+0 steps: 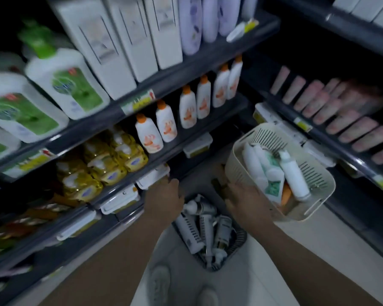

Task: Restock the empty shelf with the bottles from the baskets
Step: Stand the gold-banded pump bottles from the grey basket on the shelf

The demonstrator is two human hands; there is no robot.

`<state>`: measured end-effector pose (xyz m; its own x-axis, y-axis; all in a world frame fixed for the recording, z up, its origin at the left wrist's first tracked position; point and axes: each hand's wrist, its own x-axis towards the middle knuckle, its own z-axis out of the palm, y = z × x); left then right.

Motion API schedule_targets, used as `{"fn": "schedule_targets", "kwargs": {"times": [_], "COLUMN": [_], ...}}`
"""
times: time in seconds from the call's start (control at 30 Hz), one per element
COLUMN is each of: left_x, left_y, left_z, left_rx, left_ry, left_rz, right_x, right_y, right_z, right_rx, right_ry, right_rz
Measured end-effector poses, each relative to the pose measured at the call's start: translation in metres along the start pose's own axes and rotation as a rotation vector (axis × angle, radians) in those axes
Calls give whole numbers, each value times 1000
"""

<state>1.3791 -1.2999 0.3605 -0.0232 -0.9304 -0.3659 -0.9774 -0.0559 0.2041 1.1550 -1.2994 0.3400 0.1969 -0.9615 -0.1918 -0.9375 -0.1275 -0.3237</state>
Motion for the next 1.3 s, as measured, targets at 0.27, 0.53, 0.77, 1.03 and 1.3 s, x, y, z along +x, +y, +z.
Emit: {"fn": "schedule_targets", "kwargs": {"times": [0.27,0.53,0.77,1.03,1.3], "left_x": [62,116,154,169,133], "left_y": [-35,-53,-60,-71,-58], "left_z": [168,306,396,434,408], "left_rx": [-82,-318,-614,-639,-984], "left_ry": [-237,-310,-314,-277,127], "left_rz": [-160,-339,-474,-683,-495], "right_x": [12,19,19,16,4], "right_y": [50,92,125,155,152], "right_z": [160,282,339,372,378], "right_rx": [169,150,164,179,240], "right_ry": [-9,-62,-134,-184,-283], "right_rz": [130,219,306,398,534]}}
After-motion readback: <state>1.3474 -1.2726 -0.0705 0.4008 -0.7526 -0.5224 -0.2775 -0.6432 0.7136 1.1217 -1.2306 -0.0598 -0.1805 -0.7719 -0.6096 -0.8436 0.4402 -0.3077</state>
